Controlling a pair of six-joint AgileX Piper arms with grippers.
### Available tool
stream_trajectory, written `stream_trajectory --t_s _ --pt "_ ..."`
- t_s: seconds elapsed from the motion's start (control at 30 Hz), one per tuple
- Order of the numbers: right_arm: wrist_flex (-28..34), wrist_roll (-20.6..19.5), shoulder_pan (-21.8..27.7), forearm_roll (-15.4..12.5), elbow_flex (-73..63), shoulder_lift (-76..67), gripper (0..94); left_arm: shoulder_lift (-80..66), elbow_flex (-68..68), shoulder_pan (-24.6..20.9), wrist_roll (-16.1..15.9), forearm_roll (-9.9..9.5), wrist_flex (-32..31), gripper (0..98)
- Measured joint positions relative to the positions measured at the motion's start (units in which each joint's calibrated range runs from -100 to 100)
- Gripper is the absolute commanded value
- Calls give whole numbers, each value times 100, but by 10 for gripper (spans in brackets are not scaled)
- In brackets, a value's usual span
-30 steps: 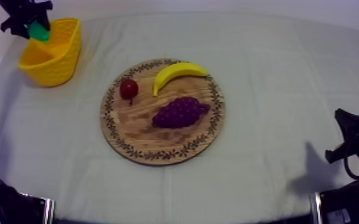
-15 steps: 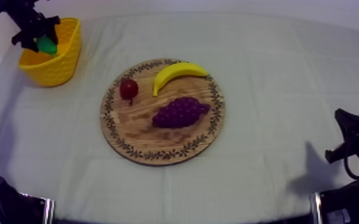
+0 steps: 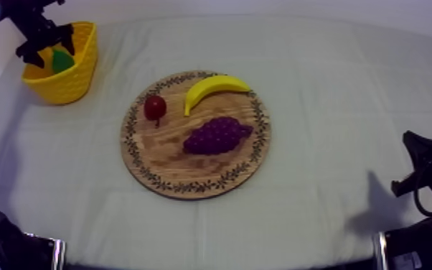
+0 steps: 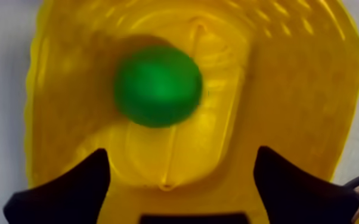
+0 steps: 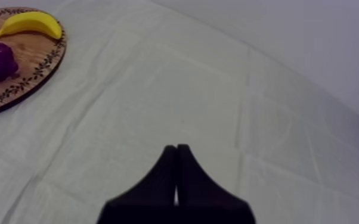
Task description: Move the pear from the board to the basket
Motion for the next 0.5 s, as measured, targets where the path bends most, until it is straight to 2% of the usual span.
stream_trajectory --t_s 0.5 --pt "0 0 0 0 0 0 2 -318 207 5 -5 0 4 955"
